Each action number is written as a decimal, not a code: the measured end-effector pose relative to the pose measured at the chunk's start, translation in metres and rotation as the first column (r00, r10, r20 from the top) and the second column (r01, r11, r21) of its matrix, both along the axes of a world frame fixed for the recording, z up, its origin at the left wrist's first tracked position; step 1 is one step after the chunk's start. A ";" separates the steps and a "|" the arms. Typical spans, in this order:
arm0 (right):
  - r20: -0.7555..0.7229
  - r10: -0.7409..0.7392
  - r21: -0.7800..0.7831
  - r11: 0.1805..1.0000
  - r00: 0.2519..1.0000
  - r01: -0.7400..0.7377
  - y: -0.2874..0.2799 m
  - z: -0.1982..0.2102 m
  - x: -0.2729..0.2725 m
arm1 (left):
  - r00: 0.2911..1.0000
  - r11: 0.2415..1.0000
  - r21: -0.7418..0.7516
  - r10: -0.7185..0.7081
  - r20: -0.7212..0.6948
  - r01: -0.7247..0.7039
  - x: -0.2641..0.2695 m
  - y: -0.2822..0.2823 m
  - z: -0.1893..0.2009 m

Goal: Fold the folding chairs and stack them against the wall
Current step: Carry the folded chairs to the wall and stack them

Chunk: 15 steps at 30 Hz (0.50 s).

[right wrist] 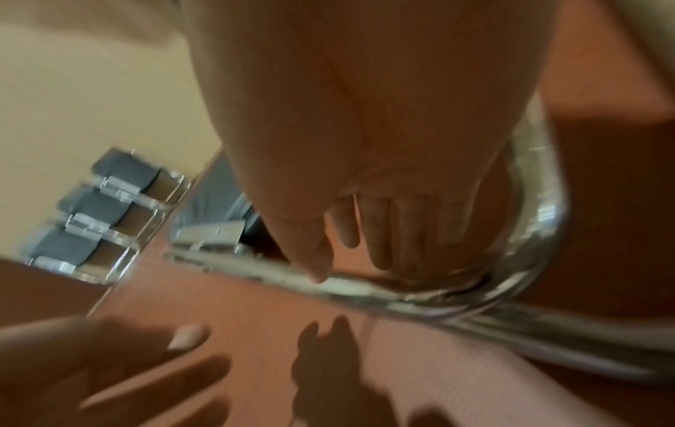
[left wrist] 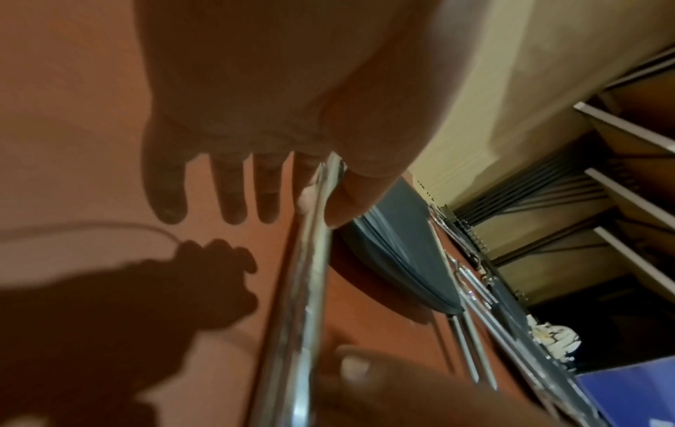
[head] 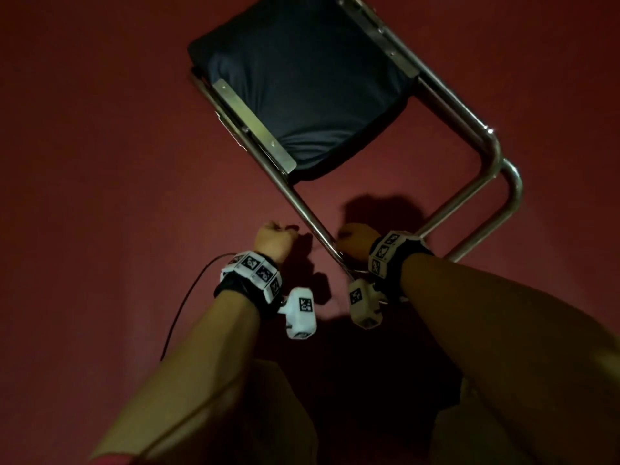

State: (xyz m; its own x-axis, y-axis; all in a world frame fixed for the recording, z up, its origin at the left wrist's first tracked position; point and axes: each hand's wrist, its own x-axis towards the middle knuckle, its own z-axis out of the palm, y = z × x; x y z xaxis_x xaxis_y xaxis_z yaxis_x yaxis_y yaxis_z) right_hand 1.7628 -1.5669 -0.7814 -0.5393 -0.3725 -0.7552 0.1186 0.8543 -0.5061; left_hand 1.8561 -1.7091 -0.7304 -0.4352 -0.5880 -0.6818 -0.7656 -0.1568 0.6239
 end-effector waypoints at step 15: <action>-0.195 0.239 0.142 0.967 0.951 -0.213 -0.011 -0.039 0.012 | 0.999 1.000 0.026 0.010 -0.042 -0.008 0.004 -0.021 -0.006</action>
State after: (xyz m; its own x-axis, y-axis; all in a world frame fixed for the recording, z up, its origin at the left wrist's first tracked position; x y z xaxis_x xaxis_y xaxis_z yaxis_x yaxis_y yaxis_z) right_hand 1.7745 -1.5780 -0.8204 -0.6013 -0.4183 -0.6807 -0.1820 0.9013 -0.3931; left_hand 1.8600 -1.7303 -0.7365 -0.4589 -0.5747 -0.6776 -0.7370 -0.1798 0.6515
